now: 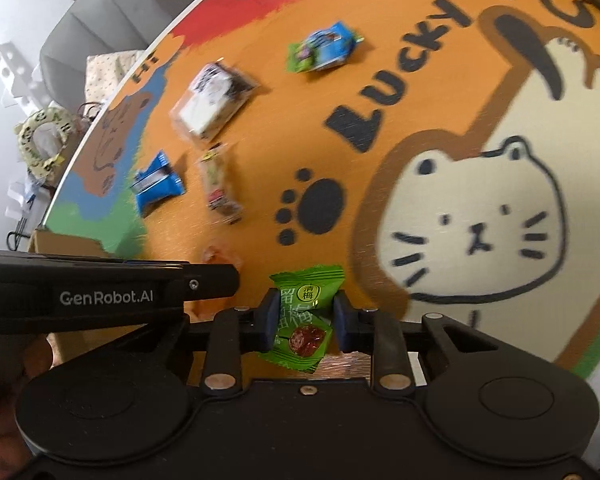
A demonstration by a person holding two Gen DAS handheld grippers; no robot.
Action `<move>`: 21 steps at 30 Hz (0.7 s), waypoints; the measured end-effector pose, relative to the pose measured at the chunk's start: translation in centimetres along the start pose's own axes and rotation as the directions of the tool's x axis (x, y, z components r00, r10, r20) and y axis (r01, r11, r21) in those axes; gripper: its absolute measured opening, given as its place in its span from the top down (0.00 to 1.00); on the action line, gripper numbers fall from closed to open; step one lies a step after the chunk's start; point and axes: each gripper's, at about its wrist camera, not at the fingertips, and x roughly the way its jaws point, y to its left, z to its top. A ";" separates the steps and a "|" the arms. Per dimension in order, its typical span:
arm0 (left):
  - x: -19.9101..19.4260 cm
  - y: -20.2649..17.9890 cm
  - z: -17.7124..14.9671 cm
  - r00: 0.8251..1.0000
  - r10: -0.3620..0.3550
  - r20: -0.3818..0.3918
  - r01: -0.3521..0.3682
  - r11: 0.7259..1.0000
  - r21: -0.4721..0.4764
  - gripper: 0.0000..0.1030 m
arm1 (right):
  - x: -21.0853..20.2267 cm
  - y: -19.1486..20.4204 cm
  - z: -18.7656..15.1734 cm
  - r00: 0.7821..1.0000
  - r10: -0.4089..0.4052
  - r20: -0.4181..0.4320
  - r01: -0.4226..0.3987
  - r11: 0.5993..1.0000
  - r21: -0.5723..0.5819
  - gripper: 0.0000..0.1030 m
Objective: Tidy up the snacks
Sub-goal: 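Grasp the red candy stick with the left gripper while the right gripper grasps the green candy pack, then carry the red stick toward the box with the left gripper while the right gripper carries the green pack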
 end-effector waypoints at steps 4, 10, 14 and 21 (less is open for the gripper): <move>0.8 -0.6 0.4 1.000 0.017 -0.006 -0.017 1.000 0.010 0.66 | -0.7 -1.1 0.1 0.999 -0.025 0.023 0.024 1.000 0.016 0.75; 1.8 -1.2 0.4 0.999 0.033 -0.015 -0.033 0.999 0.009 0.67 | -1.4 -1.7 0.0 0.999 -0.037 0.037 0.036 0.999 0.009 0.74; 2.1 -1.4 0.2 0.999 0.047 -0.023 -0.047 0.999 0.013 0.74 | -1.2 -1.5 -0.2 0.998 -0.046 0.034 0.046 0.999 0.009 0.67; 2.2 -1.5 -0.2 0.997 0.062 -0.044 -0.062 0.998 0.020 0.71 | -0.6 -1.2 -0.5 0.997 -0.066 0.037 0.066 0.998 -0.012 0.53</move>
